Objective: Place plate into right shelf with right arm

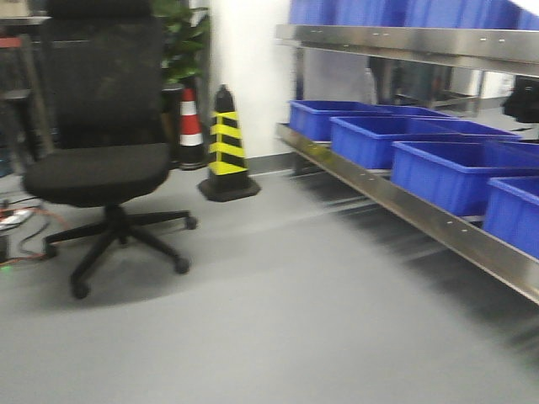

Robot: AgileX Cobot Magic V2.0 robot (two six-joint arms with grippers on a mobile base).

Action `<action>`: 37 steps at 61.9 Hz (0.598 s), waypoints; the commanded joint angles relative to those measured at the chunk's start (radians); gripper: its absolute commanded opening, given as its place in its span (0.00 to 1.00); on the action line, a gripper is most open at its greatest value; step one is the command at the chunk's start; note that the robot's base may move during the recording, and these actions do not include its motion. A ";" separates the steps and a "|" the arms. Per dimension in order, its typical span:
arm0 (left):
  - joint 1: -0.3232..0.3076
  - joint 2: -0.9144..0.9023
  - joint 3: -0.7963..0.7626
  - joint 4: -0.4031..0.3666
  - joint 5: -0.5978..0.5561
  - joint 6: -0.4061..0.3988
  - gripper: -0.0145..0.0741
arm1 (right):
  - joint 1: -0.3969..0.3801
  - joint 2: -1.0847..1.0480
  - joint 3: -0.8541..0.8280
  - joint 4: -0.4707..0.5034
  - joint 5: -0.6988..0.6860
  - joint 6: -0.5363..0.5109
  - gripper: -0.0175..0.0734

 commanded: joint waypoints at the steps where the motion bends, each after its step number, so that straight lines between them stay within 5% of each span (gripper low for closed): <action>1: -0.002 -0.010 0.010 -0.008 -0.090 -0.007 0.02 | -0.005 0.007 -0.029 -0.005 -0.086 -0.003 0.25; 37: -0.002 -0.010 0.010 -0.008 -0.090 -0.007 0.02 | -0.005 0.007 -0.029 -0.005 -0.086 -0.003 0.25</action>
